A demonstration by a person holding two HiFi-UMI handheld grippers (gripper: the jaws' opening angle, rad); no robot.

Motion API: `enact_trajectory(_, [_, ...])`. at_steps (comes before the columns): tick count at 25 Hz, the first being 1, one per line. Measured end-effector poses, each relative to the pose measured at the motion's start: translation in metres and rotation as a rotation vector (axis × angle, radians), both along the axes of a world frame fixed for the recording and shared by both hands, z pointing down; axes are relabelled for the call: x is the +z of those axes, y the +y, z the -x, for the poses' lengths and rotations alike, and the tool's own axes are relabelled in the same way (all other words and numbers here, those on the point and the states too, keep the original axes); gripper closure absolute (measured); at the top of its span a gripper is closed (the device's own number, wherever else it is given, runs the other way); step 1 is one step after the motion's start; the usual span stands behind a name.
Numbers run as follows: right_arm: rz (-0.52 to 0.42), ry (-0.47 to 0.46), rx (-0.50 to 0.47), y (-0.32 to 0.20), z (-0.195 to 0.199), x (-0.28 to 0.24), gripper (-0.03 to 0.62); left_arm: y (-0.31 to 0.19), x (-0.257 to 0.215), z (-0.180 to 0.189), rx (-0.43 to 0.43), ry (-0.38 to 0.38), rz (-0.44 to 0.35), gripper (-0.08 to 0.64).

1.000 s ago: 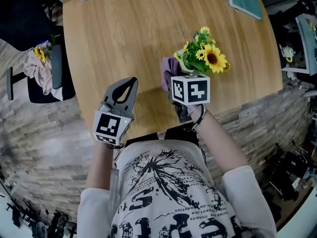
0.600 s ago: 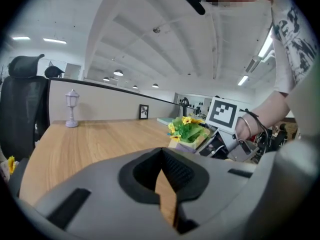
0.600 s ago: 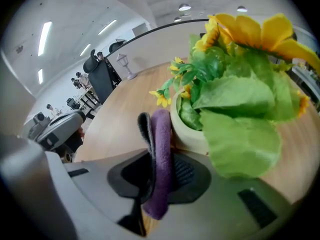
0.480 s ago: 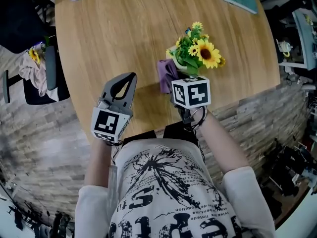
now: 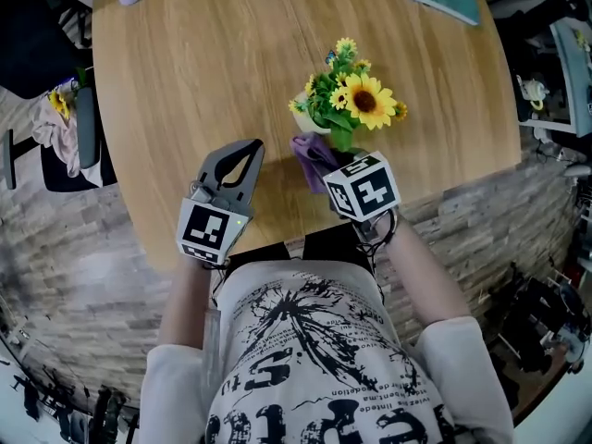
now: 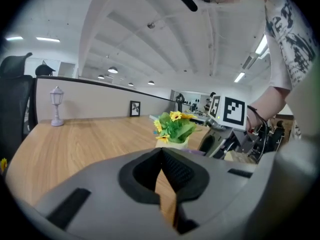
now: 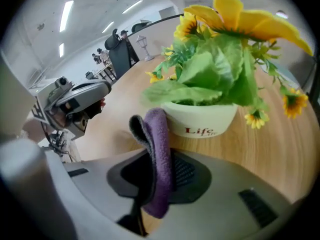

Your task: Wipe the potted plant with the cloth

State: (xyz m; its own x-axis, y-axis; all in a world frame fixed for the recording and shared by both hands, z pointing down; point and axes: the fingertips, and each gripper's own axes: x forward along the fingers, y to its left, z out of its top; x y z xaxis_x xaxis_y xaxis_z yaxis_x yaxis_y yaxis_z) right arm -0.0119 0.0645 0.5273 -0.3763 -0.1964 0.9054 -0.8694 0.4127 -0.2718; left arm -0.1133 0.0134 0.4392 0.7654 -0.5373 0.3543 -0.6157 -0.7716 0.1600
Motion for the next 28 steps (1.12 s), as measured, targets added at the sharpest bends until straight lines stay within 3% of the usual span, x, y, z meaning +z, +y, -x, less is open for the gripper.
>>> enact_trajectory(7, [0.026, 0.117, -0.261, 0.013, -0.049, -0.005, 0.505, 0.002, 0.018, -0.034, -0.071, 0.026, 0.059, 0.553])
enact_trajectory(10, [-0.013, 0.207, -0.319, 0.007, -0.078, -0.015, 0.508, 0.005, 0.023, -0.052, -0.072, 0.037, 0.072, 0.498])
enact_trajectory(13, [-0.049, 0.247, -0.310, -0.005, -0.107, -0.022, 0.508, 0.003, 0.032, -0.066, -0.072, 0.040, 0.071, 0.363])
enact_trajectory(16, [-0.077, 0.222, -0.276, -0.018, -0.124, -0.024, 0.509, -0.003, 0.037, -0.079, -0.052, 0.052, 0.070, 0.237])
enact_trajectory(19, [-0.096, 0.196, -0.254, -0.028, -0.134, -0.024, 0.509, -0.008, 0.037, -0.091, -0.002, 0.066, 0.038, 0.081])
enact_trajectory(22, [-0.103, 0.187, -0.228, -0.037, -0.143, -0.023, 0.509, -0.013, 0.038, -0.103, 0.063, 0.064, 0.018, -0.022])
enact_trajectory(28, [-0.124, 0.169, -0.188, -0.053, -0.152, -0.023, 0.509, -0.027, 0.048, -0.127, 0.186, -0.014, -0.041, -0.029])
